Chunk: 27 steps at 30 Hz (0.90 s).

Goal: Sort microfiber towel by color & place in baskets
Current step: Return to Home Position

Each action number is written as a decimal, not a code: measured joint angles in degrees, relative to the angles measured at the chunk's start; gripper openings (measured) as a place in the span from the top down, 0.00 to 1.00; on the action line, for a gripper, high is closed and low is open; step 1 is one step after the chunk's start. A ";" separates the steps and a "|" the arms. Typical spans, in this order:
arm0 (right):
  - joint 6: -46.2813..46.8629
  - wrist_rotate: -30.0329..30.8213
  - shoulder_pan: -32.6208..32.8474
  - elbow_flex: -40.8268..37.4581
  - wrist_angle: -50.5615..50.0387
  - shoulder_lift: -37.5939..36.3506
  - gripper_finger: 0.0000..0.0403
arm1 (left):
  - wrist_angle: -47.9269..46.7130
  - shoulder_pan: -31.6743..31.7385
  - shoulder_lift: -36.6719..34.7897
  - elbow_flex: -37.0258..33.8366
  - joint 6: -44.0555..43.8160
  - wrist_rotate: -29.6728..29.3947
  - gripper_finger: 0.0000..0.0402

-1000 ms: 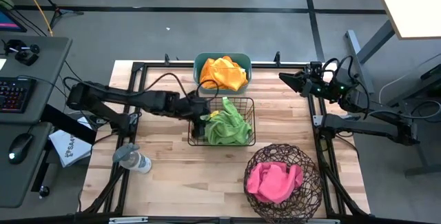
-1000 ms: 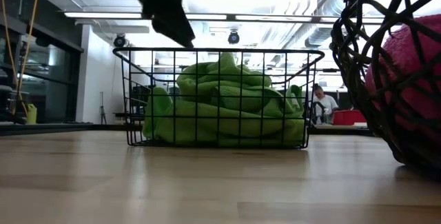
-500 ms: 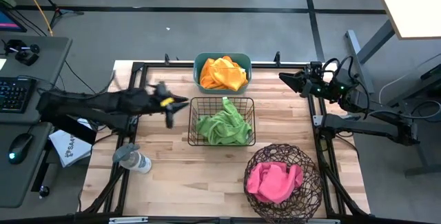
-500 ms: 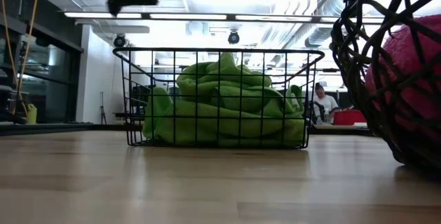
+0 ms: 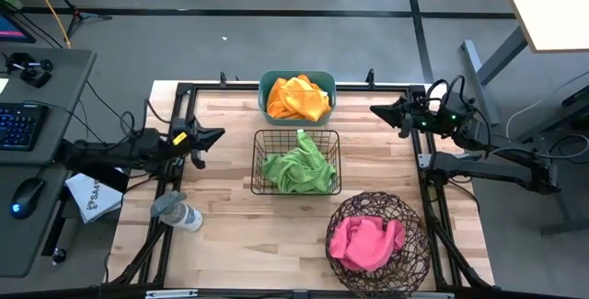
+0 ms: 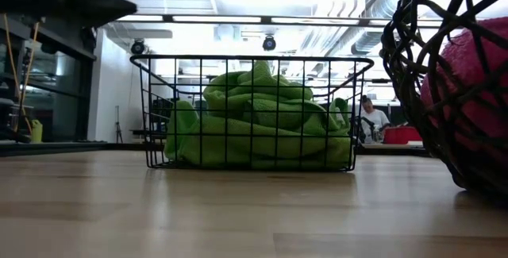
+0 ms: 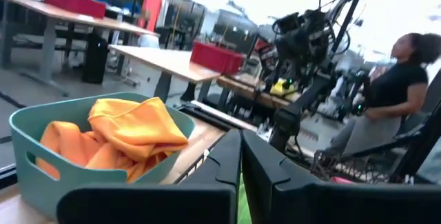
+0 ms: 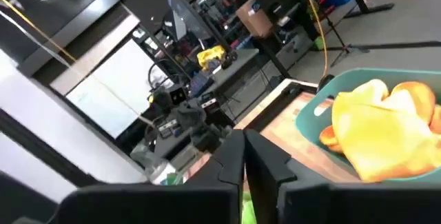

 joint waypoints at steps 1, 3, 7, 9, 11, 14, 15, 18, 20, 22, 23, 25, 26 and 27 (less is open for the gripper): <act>-0.02 -0.63 0.00 0.00 -0.20 0.00 0.97 | 0.10 0.00 -2.09 -1.31 -0.02 -0.24 1.00; -0.24 -3.16 -0.02 0.00 -0.39 -0.04 0.96 | 1.50 0.00 -6.13 -3.74 -0.17 -0.69 1.00; -2.48 -7.13 -0.01 0.00 -3.01 -0.81 0.99 | 3.98 0.00 -10.43 -8.39 -0.56 -1.00 1.00; -3.46 -8.62 0.00 0.00 -5.45 -1.83 0.99 | 6.14 -0.02 -10.33 -10.16 -0.61 -0.80 1.00; -4.87 -9.73 -0.02 0.00 -7.84 -3.36 0.99 | 10.15 -0.04 -9.79 -11.57 -2.00 -0.39 1.00; -6.89 -11.49 -0.02 0.00 -11.91 -6.20 1.00 | 7.29 -0.19 -9.97 -12.26 -6.06 2.71 1.00; -7.37 -12.82 -0.02 -0.16 -13.12 -7.39 1.00 | 6.53 -0.20 -9.88 -12.21 -7.60 4.42 1.00; -8.04 -15.27 0.00 -2.34 -14.77 -11.88 1.00 | 2.28 -0.20 -9.68 -12.19 -10.33 6.55 1.00; -8.11 -16.03 -0.02 -4.97 -13.79 -15.41 1.00 | -0.19 -0.20 -9.65 -12.21 -9.99 6.57 1.00; -8.66 -16.24 -0.18 -8.22 -12.52 -19.15 1.00 | -0.13 -0.20 -9.60 -12.21 -9.16 6.68 1.00; -8.48 -16.17 -0.24 -10.16 -10.77 -20.95 1.00 | -0.12 -0.20 -9.55 -12.21 -9.01 6.68 1.00; -6.91 -16.00 -0.26 -14.91 -2.98 -23.99 1.00 | -0.29 -0.20 -9.52 -12.21 -9.18 6.68 1.00; -5.79 -15.97 -0.26 -17.46 2.43 -24.88 1.00 | -0.29 -0.20 -9.52 -12.21 -9.21 6.68 1.00; -4.65 -15.99 -0.26 -20.55 8.50 -25.48 1.00 | -0.25 -0.20 -9.52 -12.21 -9.14 6.68 1.00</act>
